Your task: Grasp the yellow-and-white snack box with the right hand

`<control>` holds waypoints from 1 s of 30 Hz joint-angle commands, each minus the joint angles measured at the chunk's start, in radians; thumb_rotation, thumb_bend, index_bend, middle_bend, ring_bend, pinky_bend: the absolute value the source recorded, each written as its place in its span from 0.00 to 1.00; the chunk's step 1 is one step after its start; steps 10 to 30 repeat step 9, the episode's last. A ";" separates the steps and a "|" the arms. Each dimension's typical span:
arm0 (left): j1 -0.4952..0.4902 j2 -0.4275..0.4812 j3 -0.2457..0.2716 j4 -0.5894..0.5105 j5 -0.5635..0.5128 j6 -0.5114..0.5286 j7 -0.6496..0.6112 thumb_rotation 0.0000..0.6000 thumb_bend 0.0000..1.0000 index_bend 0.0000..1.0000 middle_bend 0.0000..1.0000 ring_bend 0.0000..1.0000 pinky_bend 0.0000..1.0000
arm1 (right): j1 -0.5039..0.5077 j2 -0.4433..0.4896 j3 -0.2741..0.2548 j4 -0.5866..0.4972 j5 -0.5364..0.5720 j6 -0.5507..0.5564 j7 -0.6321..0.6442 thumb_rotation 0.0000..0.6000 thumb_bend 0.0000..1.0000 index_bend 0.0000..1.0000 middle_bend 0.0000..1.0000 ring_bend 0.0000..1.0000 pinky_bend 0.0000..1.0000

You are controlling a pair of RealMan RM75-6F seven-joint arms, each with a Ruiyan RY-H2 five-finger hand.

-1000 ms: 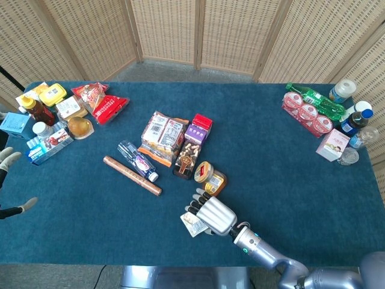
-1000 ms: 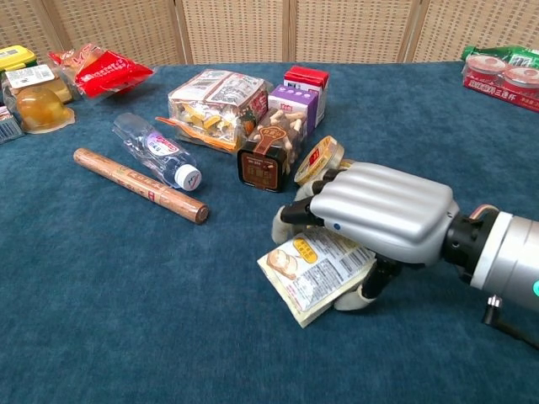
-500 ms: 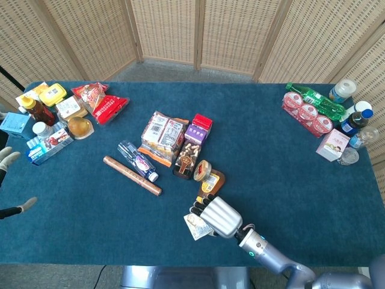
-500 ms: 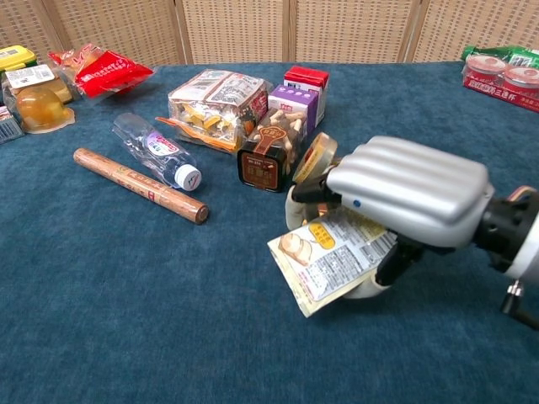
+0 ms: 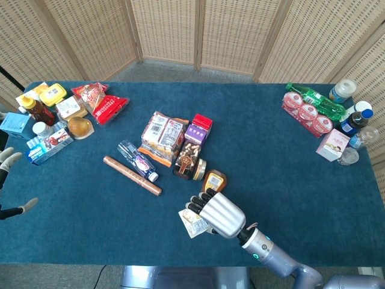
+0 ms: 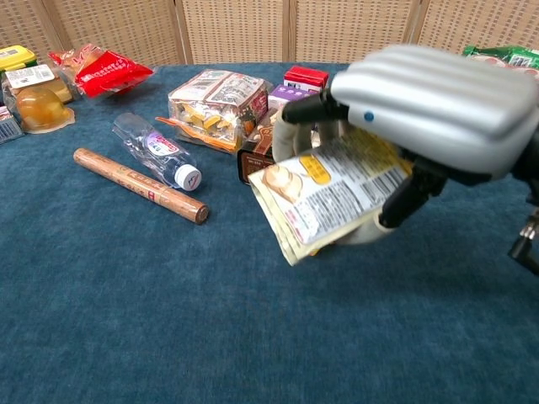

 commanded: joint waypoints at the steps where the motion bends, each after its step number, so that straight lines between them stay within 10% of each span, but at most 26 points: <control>1: -0.001 0.000 0.001 -0.001 0.001 -0.002 0.001 1.00 0.04 0.13 0.00 0.00 0.09 | 0.008 0.015 0.020 -0.032 0.008 -0.002 -0.020 1.00 0.13 0.47 0.68 0.51 0.49; 30: 0.000 0.001 0.002 -0.002 0.006 -0.002 -0.003 1.00 0.04 0.13 0.00 0.00 0.09 | 0.020 0.034 0.048 -0.099 0.027 -0.013 -0.065 1.00 0.13 0.47 0.68 0.51 0.49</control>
